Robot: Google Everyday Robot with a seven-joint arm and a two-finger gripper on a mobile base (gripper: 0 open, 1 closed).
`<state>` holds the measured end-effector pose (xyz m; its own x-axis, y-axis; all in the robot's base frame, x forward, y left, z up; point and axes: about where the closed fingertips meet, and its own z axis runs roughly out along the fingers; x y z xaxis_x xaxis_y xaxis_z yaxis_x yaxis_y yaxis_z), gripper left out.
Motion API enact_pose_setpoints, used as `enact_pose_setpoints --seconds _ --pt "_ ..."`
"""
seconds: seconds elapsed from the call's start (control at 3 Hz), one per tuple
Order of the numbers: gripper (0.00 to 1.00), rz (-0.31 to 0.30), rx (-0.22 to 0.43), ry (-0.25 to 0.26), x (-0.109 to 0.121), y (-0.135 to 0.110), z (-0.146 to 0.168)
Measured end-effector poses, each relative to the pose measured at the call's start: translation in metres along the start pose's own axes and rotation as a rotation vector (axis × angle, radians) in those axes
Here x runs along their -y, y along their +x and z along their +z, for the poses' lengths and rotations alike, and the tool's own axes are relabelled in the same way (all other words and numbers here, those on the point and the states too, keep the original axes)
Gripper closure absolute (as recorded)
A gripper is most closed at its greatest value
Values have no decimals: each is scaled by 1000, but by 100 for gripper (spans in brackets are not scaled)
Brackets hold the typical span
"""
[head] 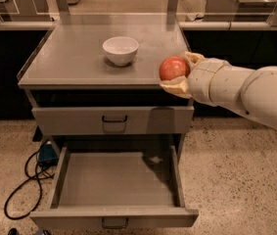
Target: Pick apple from middle drawer and place on counter
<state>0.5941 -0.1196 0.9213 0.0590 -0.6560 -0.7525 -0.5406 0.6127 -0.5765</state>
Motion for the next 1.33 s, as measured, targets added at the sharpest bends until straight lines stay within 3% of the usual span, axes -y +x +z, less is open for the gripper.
enact_pose_setpoints --seconds 0.33,0.67,1.0,1.33 --pt "100 65 42 -61 9 2 16" --pt "100 248 75 -226 9 39 76" --pt "100 349 54 -321 5 61 114" --pt "100 349 54 -321 5 61 114"
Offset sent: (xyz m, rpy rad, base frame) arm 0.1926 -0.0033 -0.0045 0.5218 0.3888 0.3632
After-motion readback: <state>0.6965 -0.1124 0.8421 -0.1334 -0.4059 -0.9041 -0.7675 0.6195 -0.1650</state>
